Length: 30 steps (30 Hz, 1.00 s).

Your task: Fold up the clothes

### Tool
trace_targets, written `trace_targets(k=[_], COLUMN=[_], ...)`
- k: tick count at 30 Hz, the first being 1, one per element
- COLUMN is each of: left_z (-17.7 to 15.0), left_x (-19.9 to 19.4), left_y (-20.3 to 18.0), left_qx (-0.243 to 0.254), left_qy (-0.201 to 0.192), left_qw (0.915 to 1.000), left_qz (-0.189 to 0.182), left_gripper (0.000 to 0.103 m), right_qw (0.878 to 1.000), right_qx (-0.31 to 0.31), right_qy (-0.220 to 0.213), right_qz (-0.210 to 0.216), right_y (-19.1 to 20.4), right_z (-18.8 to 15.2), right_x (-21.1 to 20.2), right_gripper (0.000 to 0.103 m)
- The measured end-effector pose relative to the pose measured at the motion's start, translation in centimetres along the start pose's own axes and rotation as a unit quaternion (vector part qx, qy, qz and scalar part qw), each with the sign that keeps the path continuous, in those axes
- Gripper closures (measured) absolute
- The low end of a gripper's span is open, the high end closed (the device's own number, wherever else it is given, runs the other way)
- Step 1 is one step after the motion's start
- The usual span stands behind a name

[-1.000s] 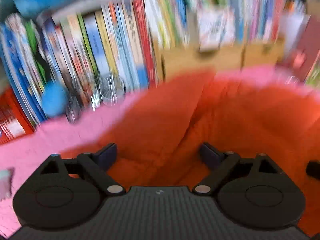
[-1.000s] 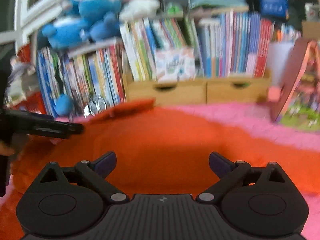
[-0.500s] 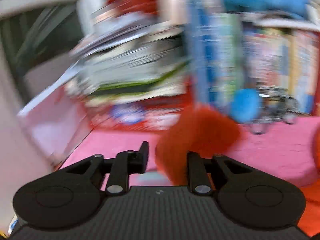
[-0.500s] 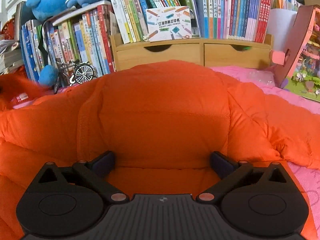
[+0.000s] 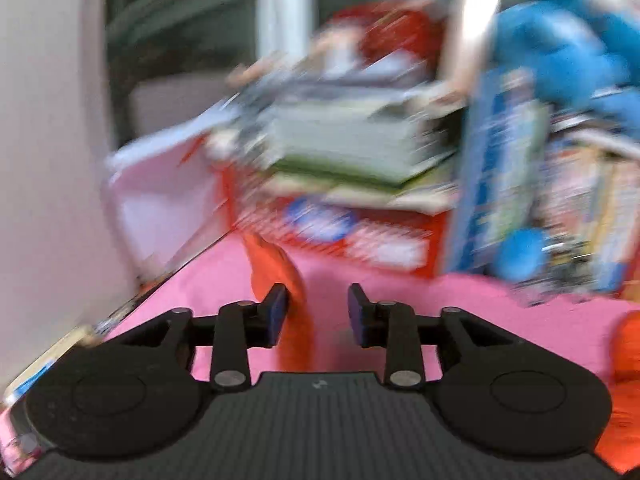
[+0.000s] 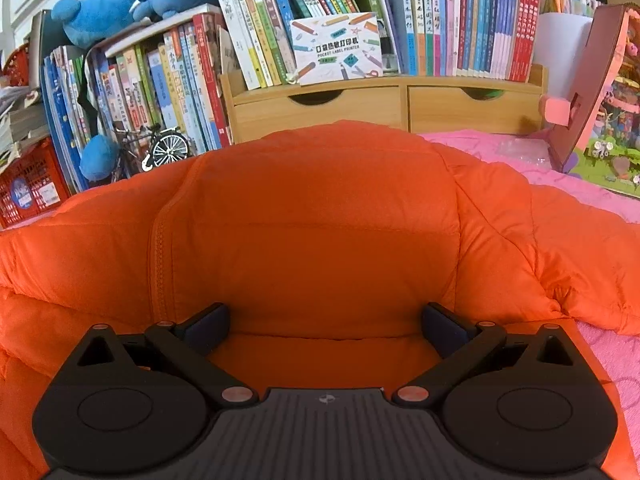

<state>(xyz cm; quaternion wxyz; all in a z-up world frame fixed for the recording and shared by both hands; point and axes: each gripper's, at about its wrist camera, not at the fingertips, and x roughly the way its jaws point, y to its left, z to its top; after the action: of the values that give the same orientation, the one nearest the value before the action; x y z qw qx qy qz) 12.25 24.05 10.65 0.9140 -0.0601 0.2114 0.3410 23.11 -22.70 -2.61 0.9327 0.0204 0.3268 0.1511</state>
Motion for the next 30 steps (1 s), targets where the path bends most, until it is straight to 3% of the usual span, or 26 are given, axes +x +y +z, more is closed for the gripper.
trace_targets(k=[3,5,11,13,14,16,18,21,26,28,30], left_z=[-0.1,0.2,0.3,0.0,-0.2,-2.0,-4.1,-7.6,-13.2,-15.0,-16.2], left_x=[-3.8,-5.6,-8.0,-8.2,-8.6,-10.4,-11.0,-10.3,-6.2,-5.9,-6.0], left_y=[-3.2,-4.5,-3.4,-2.8,-2.9,-4.0,-7.3,-13.7,-21.1,-22.2,-22.8], left_qx=[0.038,0.050,-0.007,-0.036,-0.057,-0.068,-0.032,0.025,0.076,0.113,0.142], left_qy=[-0.097,-0.137,-0.161,-0.146,-0.135,-0.124,-0.093,-0.026,0.088,0.094,0.093], left_qw=[0.9943,0.9890,0.9865,0.9883,0.9883,0.9808,0.9703,0.9448,0.9240,0.9196,0.9156], left_qz=[-0.025,-0.022,-0.031,-0.025,-0.042,-0.135,-0.221,-0.326,-0.364,-0.364,-0.365], left_gripper=[0.030,0.030,0.026,0.025,0.025,0.025,0.024,0.023,0.024,0.022,0.016], right_qw=[1.000,1.000,1.000,1.000,1.000,1.000,1.000,0.999,0.982,0.984,0.991], right_qx=[-0.004,-0.006,-0.010,-0.011,-0.012,-0.014,-0.018,-0.038,-0.151,-0.130,-0.104], right_qy=[0.003,0.005,0.008,0.009,0.009,0.010,0.011,0.033,0.113,0.111,0.077], right_qz=[-0.004,-0.007,-0.011,-0.012,-0.013,-0.015,-0.021,-0.021,0.025,0.040,0.038], right_y=[0.2,0.3,0.5,0.5,0.5,0.6,0.9,1.6,2.4,1.2,0.3], right_z=[-0.1,-0.1,-0.3,-0.3,-0.4,-0.4,-0.4,-0.5,0.0,2.7,6.2], right_x=[0.1,0.2,0.3,0.3,0.3,0.3,0.3,-0.1,-3.6,-5.4,-6.0], right_gripper=[0.000,0.000,0.000,0.000,0.000,0.000,0.000,0.000,0.000,0.000,0.000])
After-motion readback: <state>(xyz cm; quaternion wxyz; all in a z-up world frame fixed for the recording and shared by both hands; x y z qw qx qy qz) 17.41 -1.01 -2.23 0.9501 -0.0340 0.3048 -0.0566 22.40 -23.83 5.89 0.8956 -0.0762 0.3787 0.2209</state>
